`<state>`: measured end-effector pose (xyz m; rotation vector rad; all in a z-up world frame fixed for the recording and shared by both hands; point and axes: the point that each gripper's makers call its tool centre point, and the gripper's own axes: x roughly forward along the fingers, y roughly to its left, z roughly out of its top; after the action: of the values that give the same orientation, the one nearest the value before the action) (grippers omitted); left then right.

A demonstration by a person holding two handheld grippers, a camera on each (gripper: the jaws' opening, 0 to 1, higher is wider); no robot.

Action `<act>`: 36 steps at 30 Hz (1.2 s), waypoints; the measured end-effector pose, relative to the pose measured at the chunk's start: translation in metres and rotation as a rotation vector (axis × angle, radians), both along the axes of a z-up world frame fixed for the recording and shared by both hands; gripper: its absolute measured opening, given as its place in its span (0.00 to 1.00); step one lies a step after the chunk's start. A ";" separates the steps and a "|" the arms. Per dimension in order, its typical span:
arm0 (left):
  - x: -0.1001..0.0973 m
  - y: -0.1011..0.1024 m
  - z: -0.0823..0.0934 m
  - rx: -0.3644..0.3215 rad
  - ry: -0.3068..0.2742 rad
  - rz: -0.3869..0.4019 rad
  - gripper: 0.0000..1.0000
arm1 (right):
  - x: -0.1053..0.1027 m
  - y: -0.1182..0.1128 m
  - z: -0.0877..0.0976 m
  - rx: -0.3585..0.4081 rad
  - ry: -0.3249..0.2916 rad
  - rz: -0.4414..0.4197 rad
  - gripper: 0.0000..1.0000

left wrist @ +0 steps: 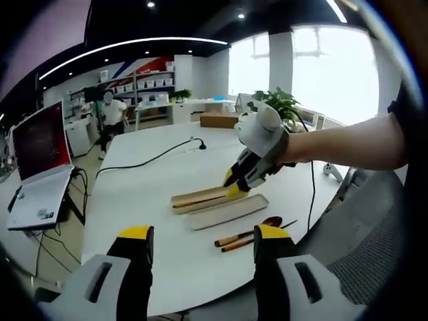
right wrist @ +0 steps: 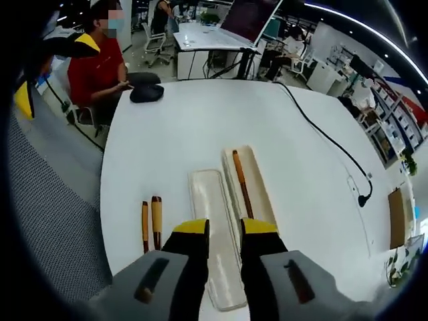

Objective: Arrange the utensils inside the cutlery case until each visible utensil rests in its matching compartment.

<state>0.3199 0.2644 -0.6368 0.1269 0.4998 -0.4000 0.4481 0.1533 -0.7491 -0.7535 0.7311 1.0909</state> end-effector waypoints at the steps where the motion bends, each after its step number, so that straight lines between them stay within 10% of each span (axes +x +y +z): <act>1: 0.000 0.000 0.000 0.001 0.000 -0.001 0.62 | -0.002 0.000 0.000 0.004 0.004 -0.005 0.15; 36: -0.003 -0.005 -0.006 0.034 0.031 -0.044 0.62 | -0.044 -0.005 -0.024 -0.047 0.092 0.057 0.15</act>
<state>0.3170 0.2591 -0.6431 0.1647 0.5349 -0.4367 0.4037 0.1480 -0.7733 -0.7719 0.8190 1.1697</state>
